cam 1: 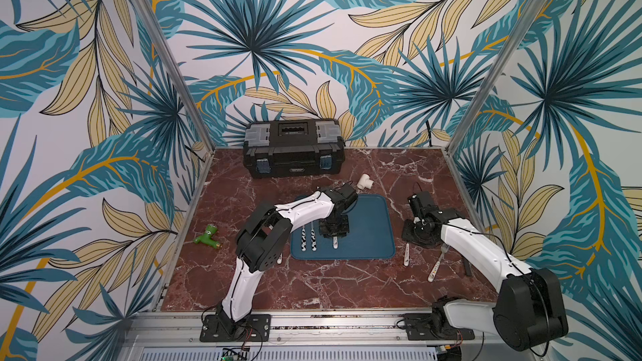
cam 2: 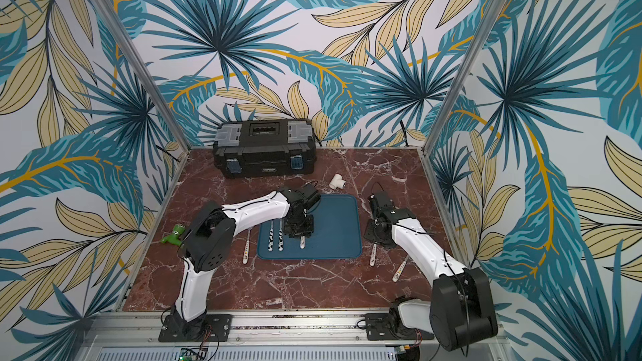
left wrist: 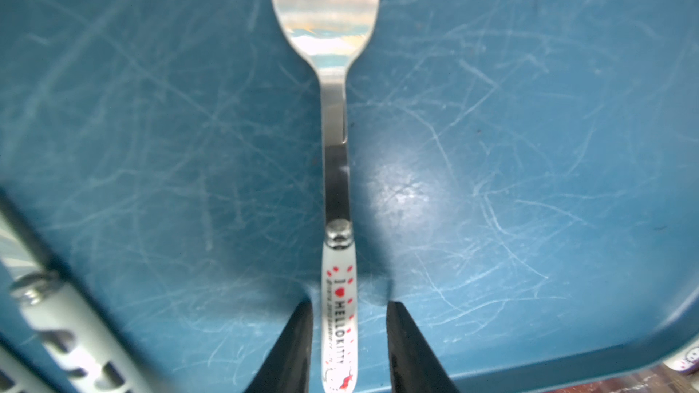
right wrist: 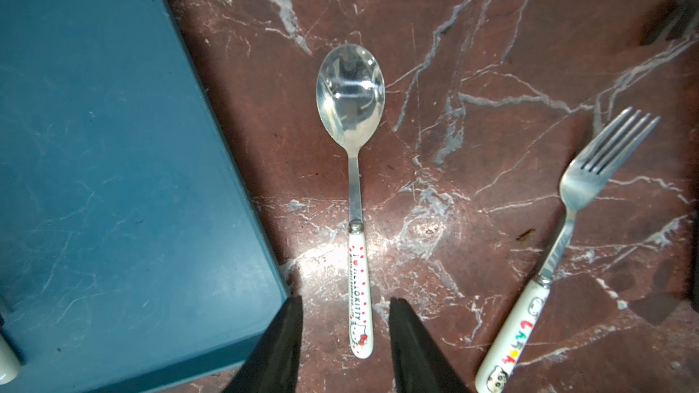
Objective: Set the spoon and fork side by side
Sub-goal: Place the fork on the tray, then pick up the spoon from the center of the board.
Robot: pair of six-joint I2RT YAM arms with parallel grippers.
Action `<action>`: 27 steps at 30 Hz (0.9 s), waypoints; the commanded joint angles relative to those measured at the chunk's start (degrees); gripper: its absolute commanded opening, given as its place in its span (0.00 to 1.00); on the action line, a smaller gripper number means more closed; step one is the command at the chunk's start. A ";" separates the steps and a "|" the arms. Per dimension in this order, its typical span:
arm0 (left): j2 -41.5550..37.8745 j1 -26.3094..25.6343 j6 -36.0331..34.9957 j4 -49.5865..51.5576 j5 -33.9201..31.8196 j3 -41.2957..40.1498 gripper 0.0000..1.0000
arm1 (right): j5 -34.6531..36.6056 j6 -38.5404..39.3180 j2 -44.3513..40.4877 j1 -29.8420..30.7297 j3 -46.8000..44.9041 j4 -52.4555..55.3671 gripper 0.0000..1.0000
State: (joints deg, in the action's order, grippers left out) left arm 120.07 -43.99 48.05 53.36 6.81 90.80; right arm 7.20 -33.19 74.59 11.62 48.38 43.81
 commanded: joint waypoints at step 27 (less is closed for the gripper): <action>-31.46 7.48 -7.18 2.97 -7.83 -6.27 0.58 | -0.37 -0.89 12.18 -0.63 -1.27 -0.30 0.49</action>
State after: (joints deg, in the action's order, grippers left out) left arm 91.90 -38.46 42.76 57.30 -0.89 90.52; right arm 8.03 -34.00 85.49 11.42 47.29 43.64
